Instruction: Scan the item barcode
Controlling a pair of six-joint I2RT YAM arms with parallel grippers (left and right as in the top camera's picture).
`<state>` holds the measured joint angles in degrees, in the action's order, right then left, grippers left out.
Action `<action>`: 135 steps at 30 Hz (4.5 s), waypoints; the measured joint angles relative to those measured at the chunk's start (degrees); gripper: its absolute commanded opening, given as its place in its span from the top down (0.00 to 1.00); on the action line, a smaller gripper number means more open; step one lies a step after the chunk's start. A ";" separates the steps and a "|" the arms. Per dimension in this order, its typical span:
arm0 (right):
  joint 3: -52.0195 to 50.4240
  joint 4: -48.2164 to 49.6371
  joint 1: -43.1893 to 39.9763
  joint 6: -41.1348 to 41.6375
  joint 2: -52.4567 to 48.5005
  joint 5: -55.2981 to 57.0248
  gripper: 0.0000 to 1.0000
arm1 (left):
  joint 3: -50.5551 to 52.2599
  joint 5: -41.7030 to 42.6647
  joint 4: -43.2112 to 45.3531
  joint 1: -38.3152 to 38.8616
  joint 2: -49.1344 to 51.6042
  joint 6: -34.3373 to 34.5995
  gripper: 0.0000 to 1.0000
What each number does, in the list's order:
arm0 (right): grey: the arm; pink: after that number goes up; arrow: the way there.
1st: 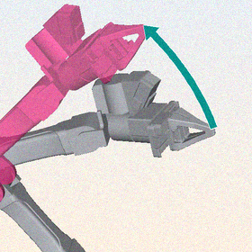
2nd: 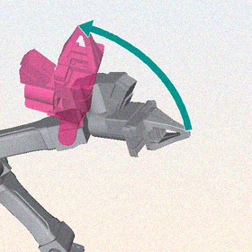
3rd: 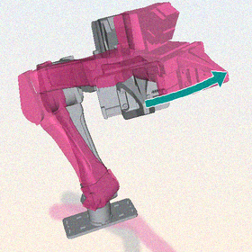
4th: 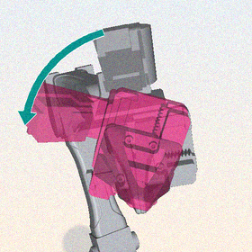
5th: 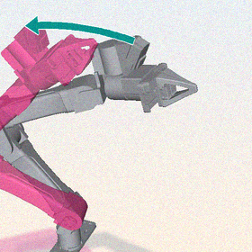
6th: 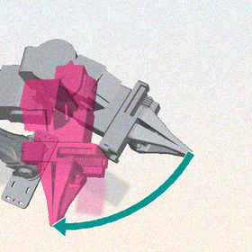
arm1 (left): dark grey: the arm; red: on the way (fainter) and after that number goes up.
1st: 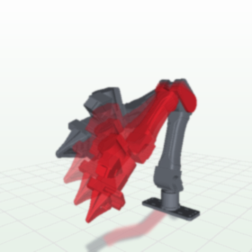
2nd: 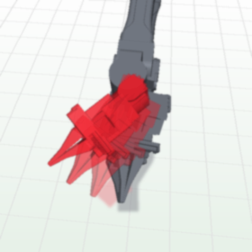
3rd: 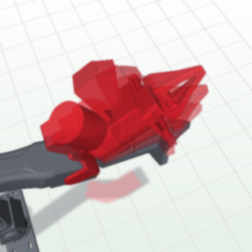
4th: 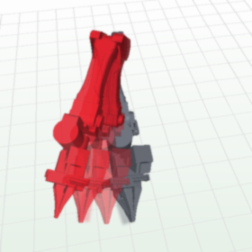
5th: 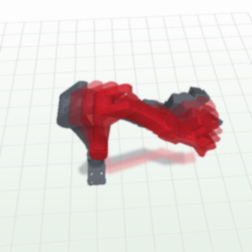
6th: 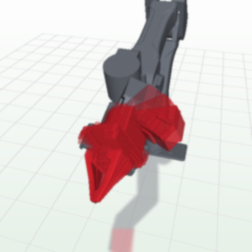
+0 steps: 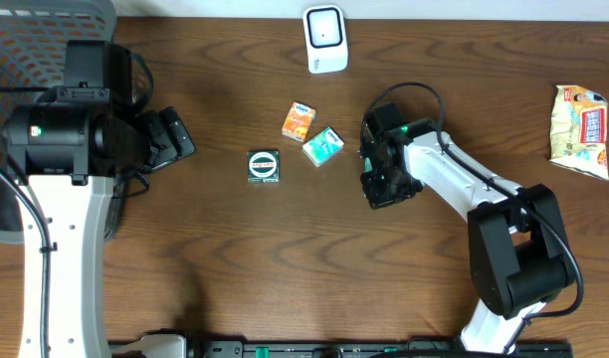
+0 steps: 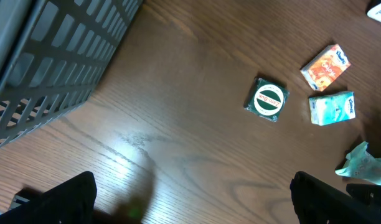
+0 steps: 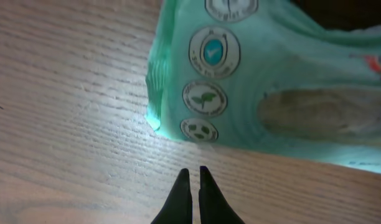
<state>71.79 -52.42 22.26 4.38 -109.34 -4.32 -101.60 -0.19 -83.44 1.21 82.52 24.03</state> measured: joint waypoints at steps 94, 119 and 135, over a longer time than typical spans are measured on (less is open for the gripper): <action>2.82 4.96 -16.46 -5.09 -5.57 -19.85 0.47 | 0.00 0.00 0.02 0.00 0.00 0.00 0.02; 4.37 -6.23 -19.71 5.70 -5.49 -49.86 0.99 | 0.00 0.00 0.00 0.00 0.00 0.00 0.02; 4.66 -23.63 -22.03 10.25 -5.49 -78.03 0.99 | 0.00 0.02 0.02 0.00 0.00 0.00 0.02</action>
<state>76.44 -76.05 0.23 14.63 -114.83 -82.35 -101.60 -0.16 -83.42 1.21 82.52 24.03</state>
